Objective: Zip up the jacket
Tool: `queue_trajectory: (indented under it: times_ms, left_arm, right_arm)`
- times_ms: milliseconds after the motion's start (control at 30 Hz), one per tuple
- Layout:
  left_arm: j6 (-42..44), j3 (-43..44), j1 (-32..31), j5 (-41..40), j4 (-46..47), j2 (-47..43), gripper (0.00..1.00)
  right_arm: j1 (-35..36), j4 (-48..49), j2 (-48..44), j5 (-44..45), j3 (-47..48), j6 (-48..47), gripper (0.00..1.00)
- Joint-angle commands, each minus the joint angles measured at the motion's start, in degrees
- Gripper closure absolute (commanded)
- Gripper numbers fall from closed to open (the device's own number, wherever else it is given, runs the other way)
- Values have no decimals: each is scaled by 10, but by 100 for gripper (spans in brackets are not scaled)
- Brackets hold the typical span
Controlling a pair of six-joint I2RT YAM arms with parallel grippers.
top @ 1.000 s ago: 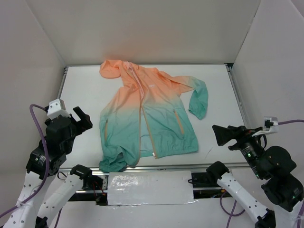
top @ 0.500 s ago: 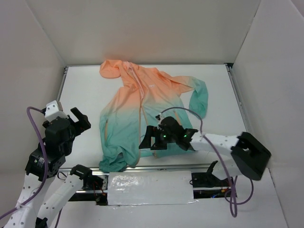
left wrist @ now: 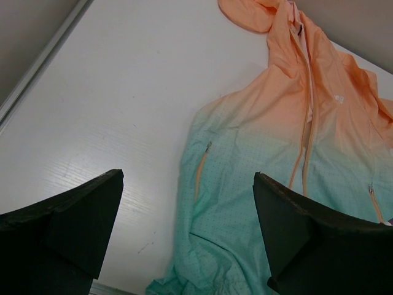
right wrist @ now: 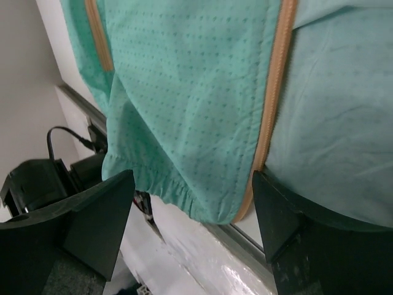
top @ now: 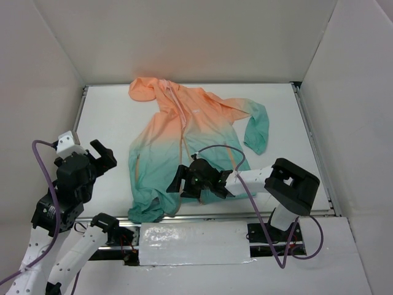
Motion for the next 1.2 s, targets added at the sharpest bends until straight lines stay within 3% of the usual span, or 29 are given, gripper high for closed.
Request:
queue_trajectory:
  times_ms: [0, 300, 467, 667, 767, 800, 933, 1000, 1167]
  left_arm:
    - [10, -2, -2, 6, 20, -3, 0]
    - [13, -2, -2, 12, 23, -8, 1]
    - [13, -3, -2, 14, 22, -10, 1]
    - [11, -3, -5, 13, 22, -16, 1]
    - [14, -5, -6, 17, 25, -16, 1]
    - [15, -4, -6, 18, 25, -16, 1]
    - [17, -5, -6, 25, 26, -8, 1]
    - [19, -5, -6, 30, 28, -7, 1]
    - [28, -6, -6, 42, 37, -4, 1]
  right_arm:
    - [1, 9, 19, 38, 16, 28, 16]
    - [9, 5, 3, 70, -13, 65, 17]
    - [10, 29, 42, 49, -13, 70, 26]
    - [9, 54, 47, 56, -28, 81, 46]
    - [9, 44, 31, 74, -28, 73, 60]
    - [9, 38, 26, 78, -27, 71, 72]
    - [8, 29, 9, 99, -24, 63, 85]
    - [9, 30, 8, 99, -20, 59, 98]
    - [9, 65, -3, 90, -34, 56, 100]
